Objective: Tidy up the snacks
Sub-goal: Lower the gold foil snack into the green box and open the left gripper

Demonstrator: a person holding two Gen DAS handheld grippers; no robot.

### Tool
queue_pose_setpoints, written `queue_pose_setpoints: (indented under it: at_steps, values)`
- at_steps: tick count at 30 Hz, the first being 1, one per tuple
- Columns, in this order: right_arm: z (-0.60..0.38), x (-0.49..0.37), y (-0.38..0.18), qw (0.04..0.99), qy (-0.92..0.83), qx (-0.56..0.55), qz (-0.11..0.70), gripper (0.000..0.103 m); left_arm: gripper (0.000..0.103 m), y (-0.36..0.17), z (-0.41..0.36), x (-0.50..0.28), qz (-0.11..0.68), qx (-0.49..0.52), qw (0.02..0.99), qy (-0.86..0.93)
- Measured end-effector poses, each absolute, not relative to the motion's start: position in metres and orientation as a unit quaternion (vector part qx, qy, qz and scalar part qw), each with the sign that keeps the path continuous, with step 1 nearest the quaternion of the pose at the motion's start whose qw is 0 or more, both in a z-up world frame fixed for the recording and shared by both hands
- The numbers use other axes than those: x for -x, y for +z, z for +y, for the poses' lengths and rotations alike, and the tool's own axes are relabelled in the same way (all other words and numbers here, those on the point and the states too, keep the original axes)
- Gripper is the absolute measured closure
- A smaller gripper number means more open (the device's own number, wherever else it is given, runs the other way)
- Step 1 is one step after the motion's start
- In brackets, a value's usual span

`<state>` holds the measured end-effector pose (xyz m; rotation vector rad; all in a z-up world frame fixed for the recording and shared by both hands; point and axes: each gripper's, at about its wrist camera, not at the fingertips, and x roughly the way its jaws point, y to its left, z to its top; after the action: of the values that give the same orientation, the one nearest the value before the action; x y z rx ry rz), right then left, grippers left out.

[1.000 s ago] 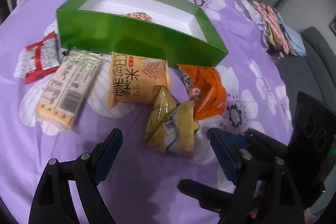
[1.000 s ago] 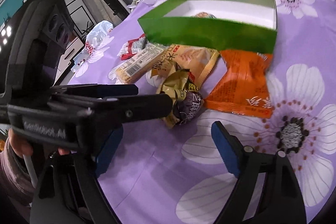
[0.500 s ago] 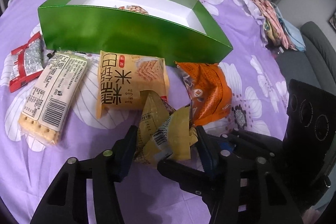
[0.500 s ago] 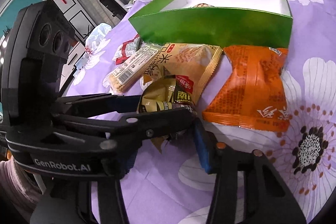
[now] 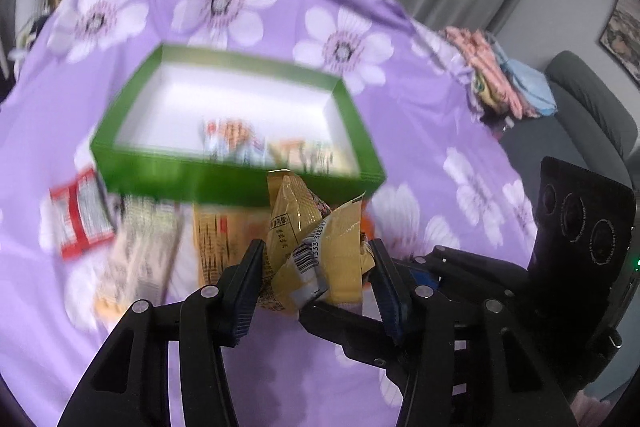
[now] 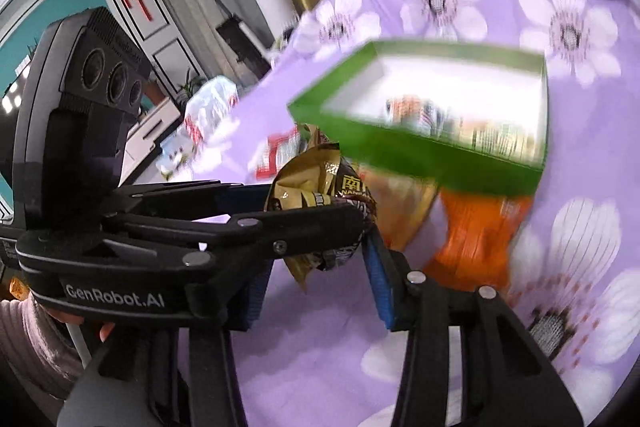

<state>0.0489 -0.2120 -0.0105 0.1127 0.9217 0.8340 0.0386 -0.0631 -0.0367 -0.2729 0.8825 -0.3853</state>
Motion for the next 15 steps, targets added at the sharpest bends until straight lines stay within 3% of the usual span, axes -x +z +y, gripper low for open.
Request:
queue_pose_setpoints:
  at_steps: [13,15]
  values:
    - [-0.219,-0.134,0.006,0.841,0.359,-0.060,0.400,0.055,0.051,-0.014,-0.077,-0.127,0.407,0.141,0.886,-0.171]
    - [-0.216,-0.141,0.000,0.840,0.354,-0.057,0.407,0.050,0.051,-0.019,-0.078,-0.137,0.416,0.151,0.880,-0.174]
